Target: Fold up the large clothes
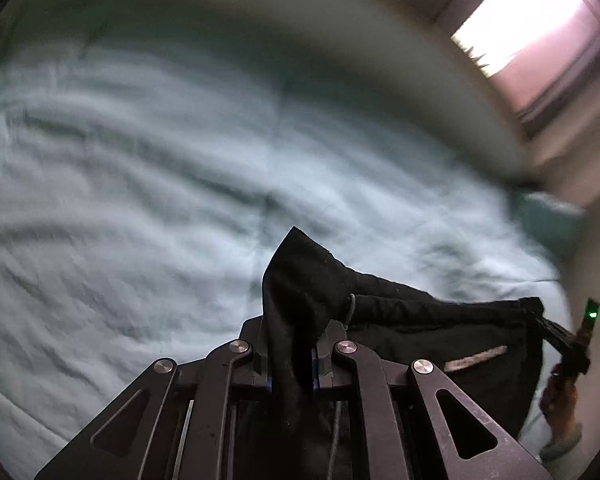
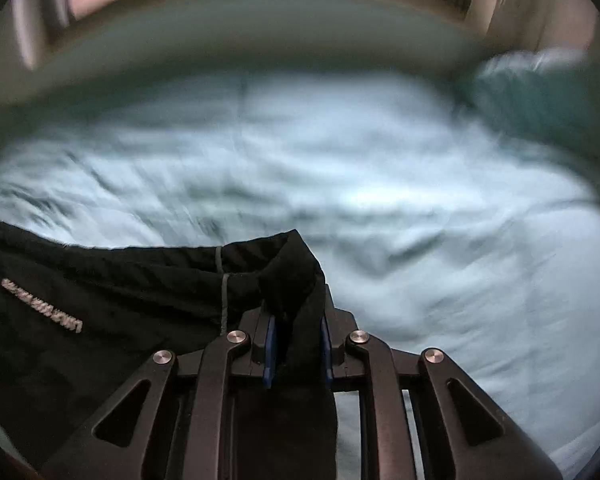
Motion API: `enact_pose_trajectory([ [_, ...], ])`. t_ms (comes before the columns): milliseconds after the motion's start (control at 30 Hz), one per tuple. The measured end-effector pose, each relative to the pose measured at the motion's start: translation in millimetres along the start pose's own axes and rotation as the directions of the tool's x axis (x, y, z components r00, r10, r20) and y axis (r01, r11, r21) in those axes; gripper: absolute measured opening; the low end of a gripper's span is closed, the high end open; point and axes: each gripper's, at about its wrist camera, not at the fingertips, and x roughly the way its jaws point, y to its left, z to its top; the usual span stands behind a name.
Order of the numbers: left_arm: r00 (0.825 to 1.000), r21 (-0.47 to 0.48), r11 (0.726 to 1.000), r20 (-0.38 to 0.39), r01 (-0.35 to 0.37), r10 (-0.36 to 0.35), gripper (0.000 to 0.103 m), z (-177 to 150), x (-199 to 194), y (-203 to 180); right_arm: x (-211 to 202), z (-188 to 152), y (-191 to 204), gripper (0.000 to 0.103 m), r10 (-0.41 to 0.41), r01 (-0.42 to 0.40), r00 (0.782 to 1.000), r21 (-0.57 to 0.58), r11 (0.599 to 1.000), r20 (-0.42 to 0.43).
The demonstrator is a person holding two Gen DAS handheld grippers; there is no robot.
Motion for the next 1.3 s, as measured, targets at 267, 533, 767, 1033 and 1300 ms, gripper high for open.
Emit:
enact_pose_trajectory([
  [267,0.991,-0.095,0.995,-0.134,-0.037,0.024,0.033,-20,75,30,94,-28,4,0.032,0.018,-0.007,0.976,0.051,0.999,-0.216],
  [533,0.999,-0.305,0.951,0.027,0.046,-0.04,0.05,1,-10,92,21,-30,-50,0.068,0.073,-0.045,0.992,0.253,0.966,-0.101],
  [767,0.993,-0.106,0.994,0.119,0.007,0.005,0.05,-27,-95,45,-84,-72,-7,0.071,0.198,-0.195,0.98,0.232,0.953,0.008],
  [1033,0.999,0.161,0.987,0.041,-0.007,0.001,0.05,-159,-88,-93,-82,-125,110,0.07,0.261,-0.256,0.957,0.06,0.965,-0.123],
  [1300,0.976,0.255,0.951,-0.083,-0.176,0.203,0.053,-216,23,-134,-25,-139,154,0.076,0.115,-0.137,0.97,-0.09,0.986,-0.215],
])
